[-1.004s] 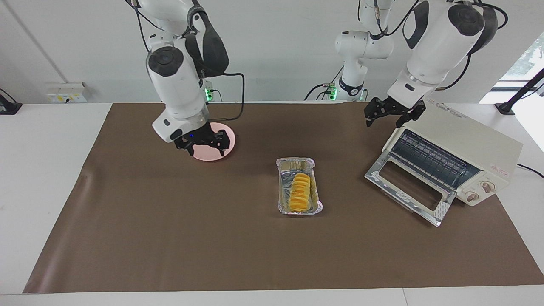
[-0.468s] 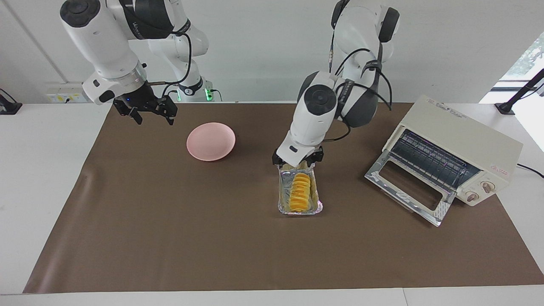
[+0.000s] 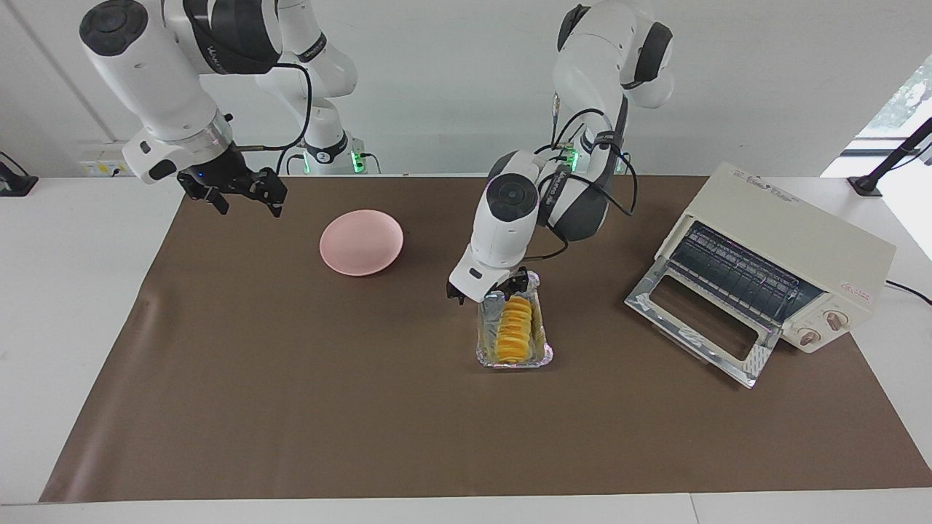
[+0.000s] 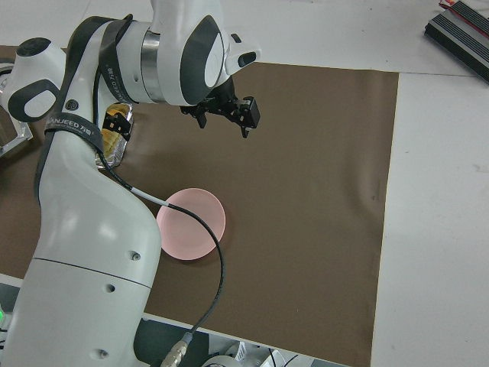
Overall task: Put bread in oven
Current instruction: 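Carry the foil tray with the left gripper toward the oven opening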
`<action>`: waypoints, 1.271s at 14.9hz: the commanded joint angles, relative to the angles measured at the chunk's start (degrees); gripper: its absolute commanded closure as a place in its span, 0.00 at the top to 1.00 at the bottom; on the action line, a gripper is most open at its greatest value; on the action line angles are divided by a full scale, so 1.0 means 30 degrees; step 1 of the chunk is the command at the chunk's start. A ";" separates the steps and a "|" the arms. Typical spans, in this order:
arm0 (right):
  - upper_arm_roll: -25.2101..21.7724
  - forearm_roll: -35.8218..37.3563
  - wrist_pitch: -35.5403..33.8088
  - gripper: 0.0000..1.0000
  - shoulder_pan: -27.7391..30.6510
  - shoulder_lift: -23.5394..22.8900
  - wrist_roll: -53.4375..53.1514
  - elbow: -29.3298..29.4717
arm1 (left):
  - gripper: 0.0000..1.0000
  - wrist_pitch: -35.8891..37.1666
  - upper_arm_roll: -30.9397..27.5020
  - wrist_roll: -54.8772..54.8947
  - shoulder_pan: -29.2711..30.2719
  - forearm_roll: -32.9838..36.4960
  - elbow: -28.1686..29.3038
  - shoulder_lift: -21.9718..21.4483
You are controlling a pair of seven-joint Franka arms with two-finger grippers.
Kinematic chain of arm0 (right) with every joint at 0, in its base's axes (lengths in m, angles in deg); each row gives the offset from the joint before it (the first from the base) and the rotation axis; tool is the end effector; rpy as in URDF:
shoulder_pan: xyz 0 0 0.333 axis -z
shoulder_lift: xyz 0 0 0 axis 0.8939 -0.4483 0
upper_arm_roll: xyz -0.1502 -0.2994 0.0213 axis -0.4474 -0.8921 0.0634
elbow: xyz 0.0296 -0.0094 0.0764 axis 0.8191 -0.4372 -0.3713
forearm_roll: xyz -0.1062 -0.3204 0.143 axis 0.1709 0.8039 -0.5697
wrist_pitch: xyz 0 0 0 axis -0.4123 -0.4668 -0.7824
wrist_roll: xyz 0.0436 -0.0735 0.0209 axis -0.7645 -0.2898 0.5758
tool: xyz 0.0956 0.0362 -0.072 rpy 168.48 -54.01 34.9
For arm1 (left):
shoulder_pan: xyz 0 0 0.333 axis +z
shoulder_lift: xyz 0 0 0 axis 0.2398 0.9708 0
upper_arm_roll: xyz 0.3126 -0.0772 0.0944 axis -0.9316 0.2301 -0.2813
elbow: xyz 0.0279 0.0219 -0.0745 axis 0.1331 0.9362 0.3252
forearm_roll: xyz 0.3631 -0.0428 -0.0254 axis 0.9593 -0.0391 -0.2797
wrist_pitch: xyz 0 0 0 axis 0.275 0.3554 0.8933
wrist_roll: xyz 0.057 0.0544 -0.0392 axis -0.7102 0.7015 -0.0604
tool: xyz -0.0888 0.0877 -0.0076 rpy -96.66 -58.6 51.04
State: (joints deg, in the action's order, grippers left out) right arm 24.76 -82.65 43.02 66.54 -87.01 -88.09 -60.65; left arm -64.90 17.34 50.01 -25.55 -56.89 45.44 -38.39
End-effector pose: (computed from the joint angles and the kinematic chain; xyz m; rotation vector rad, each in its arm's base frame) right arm 0.5240 0.0012 0.5839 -3.1075 0.1910 0.1646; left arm 0.5472 -0.4343 0.3515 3.0918 0.0303 -0.1850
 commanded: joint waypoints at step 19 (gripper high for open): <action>0.0289 0.0705 0.0511 1.00 0.0612 0.0451 0.2268 -0.0466 | 0.00 0.4750 -0.3883 -0.3336 0.0047 -0.0058 -0.2477 -0.0742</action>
State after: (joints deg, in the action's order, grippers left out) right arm 24.90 -81.45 45.58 67.56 -86.99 -82.66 -60.70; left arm -55.28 9.50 40.69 -25.66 -56.93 40.43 -40.08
